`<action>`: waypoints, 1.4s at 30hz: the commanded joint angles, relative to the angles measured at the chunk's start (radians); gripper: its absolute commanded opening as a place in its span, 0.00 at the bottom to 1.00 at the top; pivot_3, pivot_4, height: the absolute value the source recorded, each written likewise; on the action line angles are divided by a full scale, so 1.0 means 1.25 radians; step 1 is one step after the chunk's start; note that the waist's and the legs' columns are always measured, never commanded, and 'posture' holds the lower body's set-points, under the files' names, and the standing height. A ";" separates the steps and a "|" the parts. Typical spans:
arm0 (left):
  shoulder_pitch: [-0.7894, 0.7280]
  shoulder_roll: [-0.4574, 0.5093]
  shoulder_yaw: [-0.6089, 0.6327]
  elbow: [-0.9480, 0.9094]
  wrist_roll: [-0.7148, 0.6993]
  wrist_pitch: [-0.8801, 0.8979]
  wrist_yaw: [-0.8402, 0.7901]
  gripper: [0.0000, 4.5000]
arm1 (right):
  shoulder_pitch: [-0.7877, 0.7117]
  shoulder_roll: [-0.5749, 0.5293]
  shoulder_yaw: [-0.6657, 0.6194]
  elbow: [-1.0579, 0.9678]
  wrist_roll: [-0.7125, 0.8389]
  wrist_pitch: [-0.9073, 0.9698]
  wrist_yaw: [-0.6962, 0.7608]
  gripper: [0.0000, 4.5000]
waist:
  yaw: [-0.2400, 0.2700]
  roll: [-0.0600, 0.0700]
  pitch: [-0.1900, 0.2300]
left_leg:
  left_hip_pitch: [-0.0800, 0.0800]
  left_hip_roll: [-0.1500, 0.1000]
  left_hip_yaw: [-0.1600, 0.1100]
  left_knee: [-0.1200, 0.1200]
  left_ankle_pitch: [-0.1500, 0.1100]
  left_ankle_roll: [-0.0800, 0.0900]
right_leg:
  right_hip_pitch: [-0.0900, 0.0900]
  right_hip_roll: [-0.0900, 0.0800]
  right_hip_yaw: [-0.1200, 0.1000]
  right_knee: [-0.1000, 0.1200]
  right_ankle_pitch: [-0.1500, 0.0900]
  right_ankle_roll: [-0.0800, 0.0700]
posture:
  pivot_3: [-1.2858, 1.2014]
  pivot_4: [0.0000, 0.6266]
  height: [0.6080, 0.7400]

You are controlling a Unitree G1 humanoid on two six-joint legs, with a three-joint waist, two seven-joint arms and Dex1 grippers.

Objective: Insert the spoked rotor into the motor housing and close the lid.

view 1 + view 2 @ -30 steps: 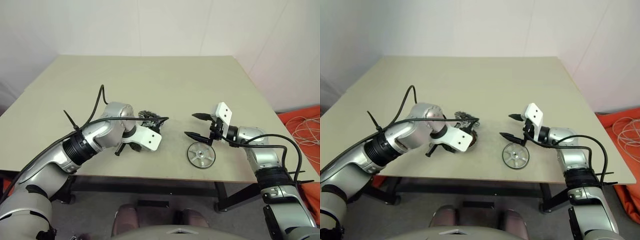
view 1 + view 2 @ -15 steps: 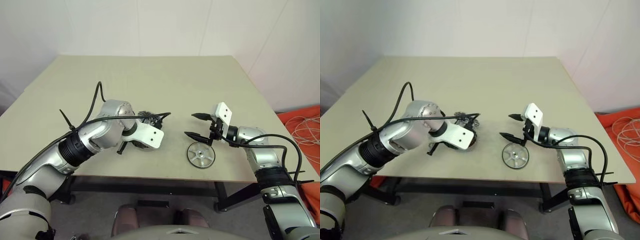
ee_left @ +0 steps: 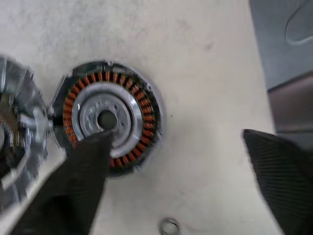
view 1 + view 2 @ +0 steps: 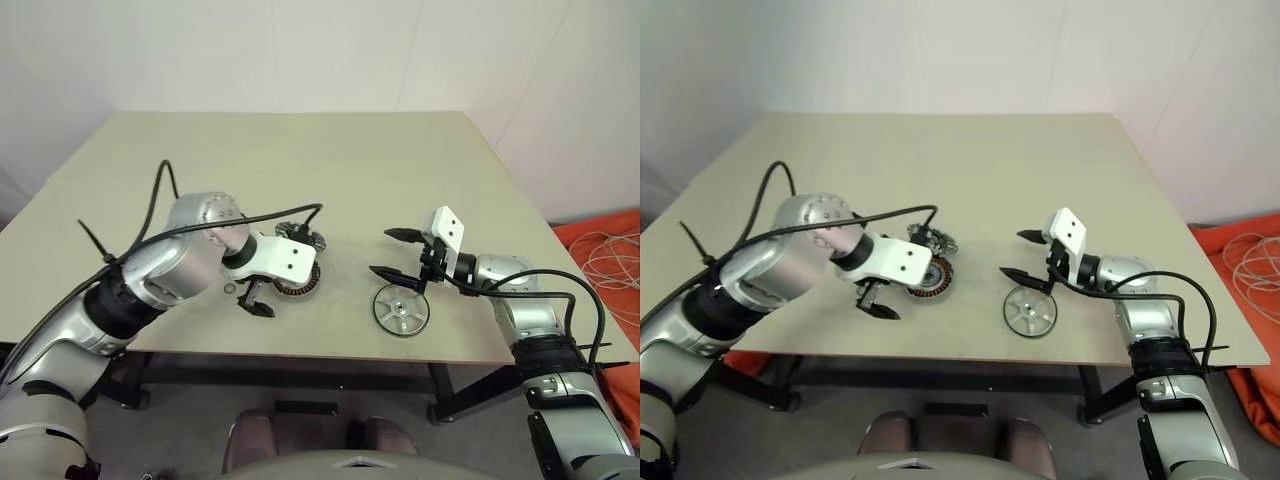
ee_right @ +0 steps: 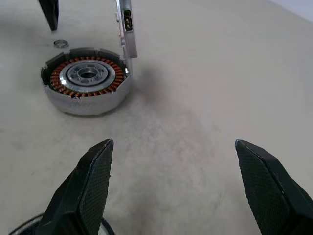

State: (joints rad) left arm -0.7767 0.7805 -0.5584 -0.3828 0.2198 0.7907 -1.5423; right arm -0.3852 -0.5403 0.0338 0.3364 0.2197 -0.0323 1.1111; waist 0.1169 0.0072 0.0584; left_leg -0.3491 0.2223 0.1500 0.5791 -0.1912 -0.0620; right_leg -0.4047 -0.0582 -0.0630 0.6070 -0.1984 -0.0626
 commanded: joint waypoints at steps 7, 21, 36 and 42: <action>0.155 0.048 0.315 -0.054 -0.156 0.260 0.159 0.99 | -0.020 -0.037 -0.022 -0.071 0.026 0.034 0.009 1.00 | -0.014 0.001 0.000 | 0.000 0.000 0.000 0.001 0.000 0.001 | 0.000 0.000 0.000 0.000 0.000 0.000 | 0.52 0.00 1.00; 0.605 -0.186 0.692 -0.016 -0.297 -0.055 0.448 0.99 | -0.032 -0.078 -0.018 -0.128 0.063 0.037 0.087 1.00 | -0.018 0.001 -0.001 | 0.000 0.001 -0.001 0.002 -0.002 0.004 | 0.002 0.000 -0.002 -0.002 -0.003 0.005 | 0.52 0.00 1.00; 0.661 -0.255 0.656 0.205 -0.355 -0.383 0.537 0.99 | -0.003 -0.065 0.004 -0.161 0.078 0.055 0.134 1.00 | -0.017 0.001 -0.002 | 0.002 0.001 -0.001 0.003 -0.002 0.004 | 0.004 0.000 -0.001 -0.002 -0.003 0.006 | 0.52 0.00 1.00; 0.654 -0.262 0.604 0.261 -0.348 -0.437 0.558 0.99 | 0.008 -0.060 0.010 -0.181 0.080 0.077 0.135 1.00 | -0.017 0.001 -0.002 | 0.002 0.001 -0.001 0.002 -0.002 0.004 | 0.003 0.000 -0.001 -0.002 -0.003 0.006 | 0.52 0.00 1.00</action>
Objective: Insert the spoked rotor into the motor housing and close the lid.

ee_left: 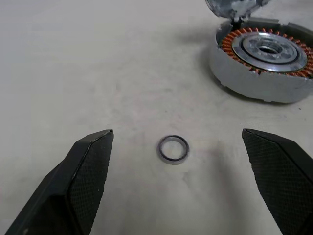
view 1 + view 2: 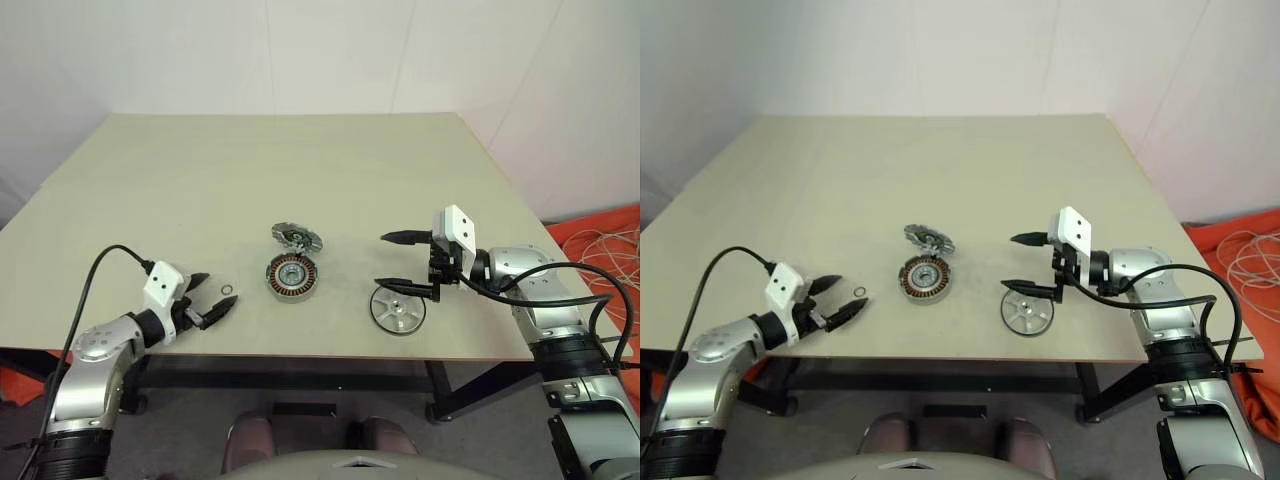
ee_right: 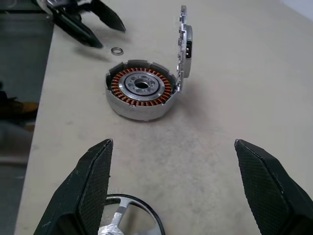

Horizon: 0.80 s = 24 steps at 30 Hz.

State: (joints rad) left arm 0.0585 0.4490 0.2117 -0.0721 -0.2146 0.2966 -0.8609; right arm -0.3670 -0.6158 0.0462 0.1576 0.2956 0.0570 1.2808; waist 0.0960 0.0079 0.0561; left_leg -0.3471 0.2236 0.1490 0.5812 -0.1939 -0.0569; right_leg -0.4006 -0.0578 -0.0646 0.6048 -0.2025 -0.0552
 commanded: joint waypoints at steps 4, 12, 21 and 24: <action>-0.023 0.010 -0.038 0.046 0.005 -0.064 0.024 0.99 | -0.012 0.005 0.004 -0.042 0.017 0.015 -0.007 1.00 | 0.000 0.000 0.000 | 0.000 0.000 0.000 0.000 0.000 0.000 | 0.000 0.000 0.000 0.000 0.000 0.000 | 0.52 0.00 1.00; -0.039 0.021 -0.062 0.072 0.014 -0.044 0.064 0.95 | -0.015 0.005 0.006 -0.057 0.020 0.043 -0.012 1.00 | 0.000 0.000 0.000 | 0.000 0.000 0.000 0.000 0.000 0.000 | 0.000 0.000 0.000 0.000 0.000 0.000 | 0.52 0.00 1.00; -0.056 0.015 -0.085 0.080 0.003 -0.004 0.091 0.33 | -0.021 0.005 0.003 -0.055 0.019 0.048 -0.014 1.00 | 0.001 0.000 0.000 | 0.001 0.000 0.000 0.000 0.000 0.000 | 0.001 0.000 0.000 0.000 0.000 0.000 | 0.52 0.00 1.00; -0.046 0.013 -0.084 0.065 -0.003 0.010 0.099 0.15 | -0.020 0.005 0.002 -0.059 0.018 0.049 -0.017 1.00 | 0.001 0.001 -0.001 | 0.001 -0.001 0.000 0.000 0.000 0.000 | 0.002 -0.001 0.001 0.000 0.000 0.000 | 0.52 0.00 1.00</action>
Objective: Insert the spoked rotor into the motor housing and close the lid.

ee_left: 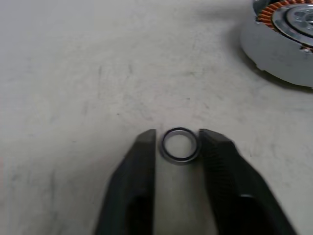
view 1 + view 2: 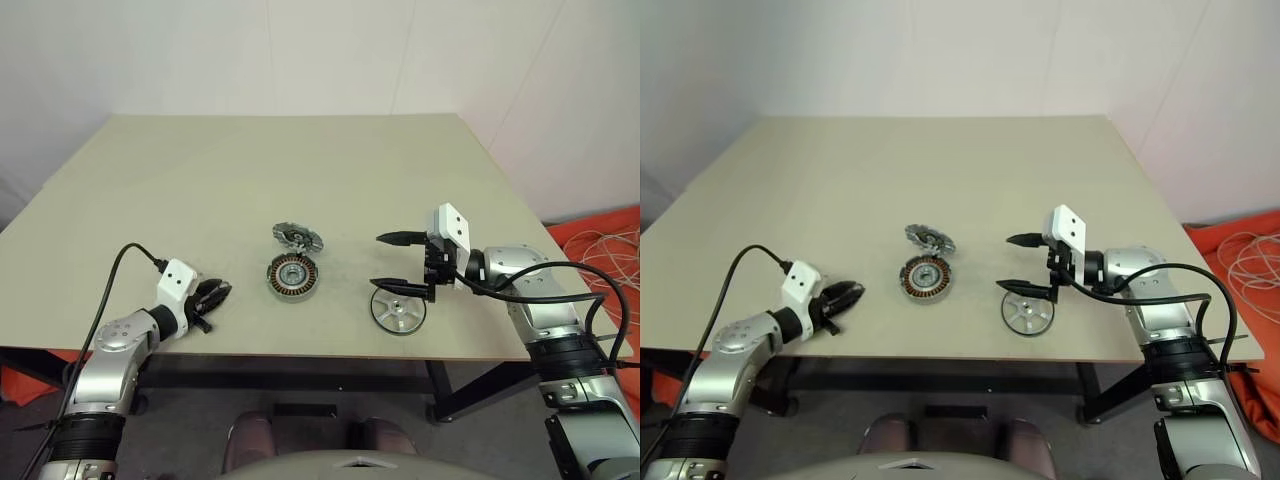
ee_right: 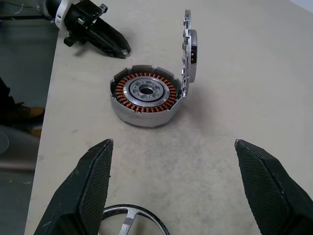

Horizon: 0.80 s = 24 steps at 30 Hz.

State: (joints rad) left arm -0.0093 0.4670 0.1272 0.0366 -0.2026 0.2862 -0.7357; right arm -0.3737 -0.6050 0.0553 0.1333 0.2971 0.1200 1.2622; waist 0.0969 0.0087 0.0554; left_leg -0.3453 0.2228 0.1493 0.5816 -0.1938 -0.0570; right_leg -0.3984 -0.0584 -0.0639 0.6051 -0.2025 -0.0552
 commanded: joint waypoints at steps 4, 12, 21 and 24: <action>0.028 0.000 -0.019 -0.063 -0.022 0.040 0.008 0.15 | -0.014 -0.004 -0.007 -0.036 0.016 -0.004 -0.003 1.00 | 0.000 0.000 0.000 | 0.000 0.000 0.000 0.000 0.000 0.000 | 0.000 0.000 0.000 0.000 0.000 0.000 | 0.52 0.00 1.00; 0.063 0.053 -0.017 -0.276 -0.104 0.215 -0.008 0.15 | -0.019 -0.006 -0.010 -0.015 0.012 -0.017 0.000 1.00 | 0.000 0.000 0.000 | 0.000 0.000 0.000 0.000 0.000 0.000 | 0.000 0.000 0.000 0.000 0.000 0.000 | 0.52 0.00 1.00; -0.023 0.101 -0.018 -0.426 -0.247 0.427 -0.007 0.15 | -0.016 0.004 -0.004 -0.011 0.007 -0.026 -0.009 1.00 | -0.001 0.000 0.000 | 0.002 0.000 0.000 0.000 0.000 0.000 | 0.000 0.000 0.000 0.001 0.000 0.000 | 0.52 0.00 1.00; -0.080 0.107 -0.046 -0.400 -0.265 0.431 -0.033 0.15 | -0.018 0.008 -0.001 -0.016 0.008 -0.022 -0.013 1.00 | -0.002 0.000 0.000 | 0.002 0.000 0.000 0.000 0.000 0.000 | 0.000 0.000 0.000 0.001 0.000 0.000 | 0.52 0.00 1.00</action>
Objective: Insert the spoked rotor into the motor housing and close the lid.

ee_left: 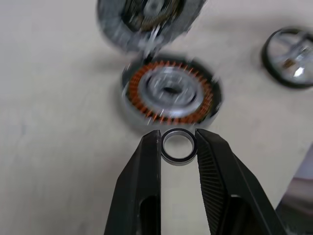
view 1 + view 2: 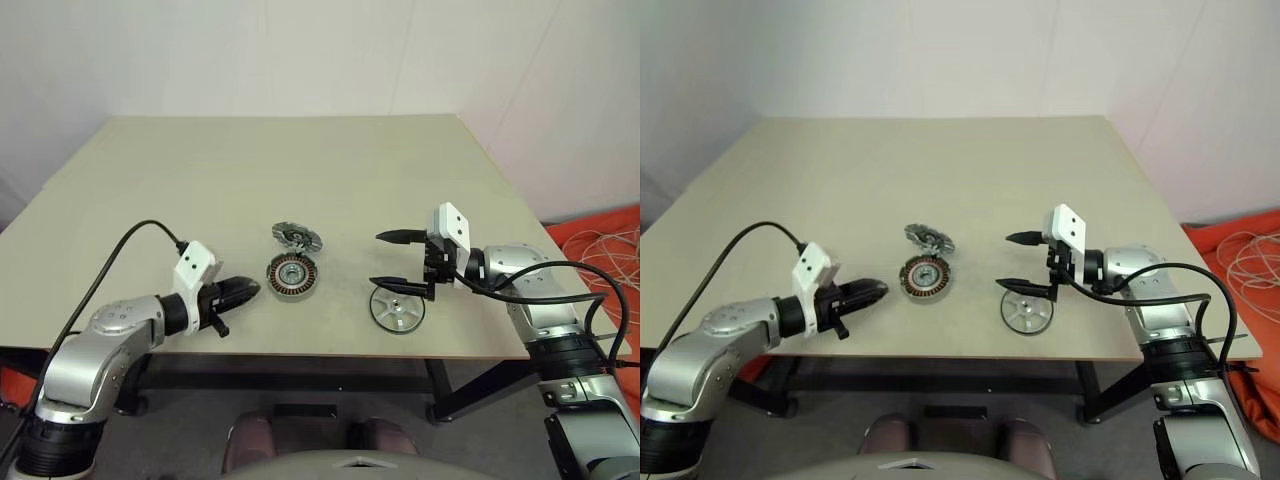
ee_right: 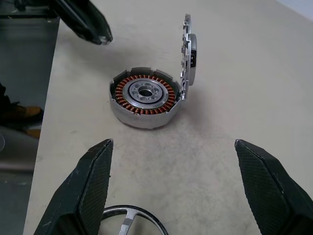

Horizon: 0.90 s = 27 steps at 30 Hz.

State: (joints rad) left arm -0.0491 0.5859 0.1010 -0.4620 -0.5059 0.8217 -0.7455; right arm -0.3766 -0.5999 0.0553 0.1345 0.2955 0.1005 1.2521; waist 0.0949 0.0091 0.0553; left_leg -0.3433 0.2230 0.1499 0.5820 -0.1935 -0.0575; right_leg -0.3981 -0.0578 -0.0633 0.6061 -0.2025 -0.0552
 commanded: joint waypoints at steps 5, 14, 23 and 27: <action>-0.153 0.042 -0.105 0.109 0.016 -0.046 -0.099 0.15 | -0.023 0.009 0.002 -0.014 0.008 -0.006 -0.009 1.00 | 0.001 0.000 0.000 | 0.000 0.000 0.000 0.000 0.000 0.000 | 0.000 0.000 0.000 0.000 0.000 0.000 | 0.52 0.00 1.00; -0.313 0.052 -0.182 0.384 0.095 -0.222 -0.247 0.15 | -0.007 0.006 -0.005 -0.018 0.012 -0.012 -0.012 1.00 | 0.002 0.000 0.000 | -0.001 0.000 0.000 -0.001 0.000 0.000 | -0.001 0.000 0.000 0.000 0.000 0.000 | 0.52 0.00 1.00; -0.379 0.015 -0.220 0.512 0.126 -0.298 -0.348 0.15 | 0.009 0.010 -0.002 -0.040 0.012 -0.008 -0.031 1.00 | 0.003 0.000 0.000 | -0.002 0.000 0.000 -0.001 0.000 0.000 | -0.001 0.000 0.000 0.000 0.000 -0.001 | 0.52 0.00 1.00; -0.400 -0.003 -0.244 0.562 0.162 -0.344 -0.370 0.15 | 0.015 0.012 -0.001 -0.045 0.014 -0.008 -0.037 1.00 | 0.004 0.000 0.000 | -0.002 -0.001 0.000 -0.001 0.000 0.000 | -0.001 0.000 0.000 0.000 0.000 -0.001 | 0.52 0.00 1.00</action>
State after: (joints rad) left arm -0.5191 0.5826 -0.2034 0.2306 -0.3222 0.4289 -1.1937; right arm -0.3459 -0.5850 0.0618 0.1286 0.2952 0.0990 1.2118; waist 0.1003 0.0093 0.0552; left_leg -0.3456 0.2224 0.1496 0.5812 -0.1934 -0.0577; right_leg -0.3996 -0.0582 -0.0631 0.6065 -0.2021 -0.0558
